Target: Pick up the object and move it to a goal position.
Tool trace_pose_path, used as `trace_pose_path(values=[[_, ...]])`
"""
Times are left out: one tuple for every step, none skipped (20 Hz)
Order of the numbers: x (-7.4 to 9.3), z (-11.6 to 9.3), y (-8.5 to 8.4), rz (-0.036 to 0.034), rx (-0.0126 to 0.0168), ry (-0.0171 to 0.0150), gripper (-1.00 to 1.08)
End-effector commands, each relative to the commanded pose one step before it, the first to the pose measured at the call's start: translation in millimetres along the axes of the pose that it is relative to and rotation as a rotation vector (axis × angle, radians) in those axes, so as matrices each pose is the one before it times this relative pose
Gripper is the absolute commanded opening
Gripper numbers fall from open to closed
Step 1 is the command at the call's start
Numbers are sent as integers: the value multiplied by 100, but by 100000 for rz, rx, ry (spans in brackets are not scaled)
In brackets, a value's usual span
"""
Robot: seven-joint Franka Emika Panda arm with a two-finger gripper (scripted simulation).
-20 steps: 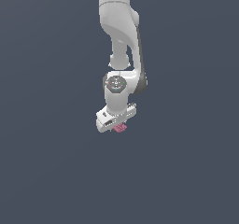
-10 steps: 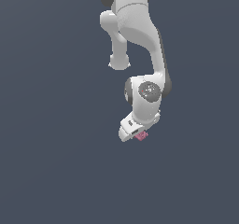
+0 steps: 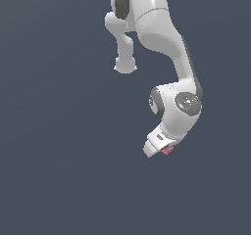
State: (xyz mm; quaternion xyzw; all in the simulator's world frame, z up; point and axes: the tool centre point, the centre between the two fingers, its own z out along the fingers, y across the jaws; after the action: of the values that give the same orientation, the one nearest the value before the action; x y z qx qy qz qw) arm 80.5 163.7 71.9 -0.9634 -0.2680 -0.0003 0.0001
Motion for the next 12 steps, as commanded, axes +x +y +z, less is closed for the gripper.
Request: trace_pose_path(values=[[1190,-177,-665,143,-38,-17,-100],[379,-51,-221,0,0,0,-100],[336,-8,-165,44,25,-47,-100],[308,-41,-175,0,0,0,-100],[275,-36,-155,0,0,0,-100],[244,-32,-136,0,0,0,-100],[215,-28,-118,0,0,0,-100],[186,-24,-101,0,0,0,-100],[159,-20,-85,0,0,0,-100],[133,-17,-70,0,0,0,-100],[108,-14,-56,0,0,0,-100],[83,-10,-43,0,0,0,-100]])
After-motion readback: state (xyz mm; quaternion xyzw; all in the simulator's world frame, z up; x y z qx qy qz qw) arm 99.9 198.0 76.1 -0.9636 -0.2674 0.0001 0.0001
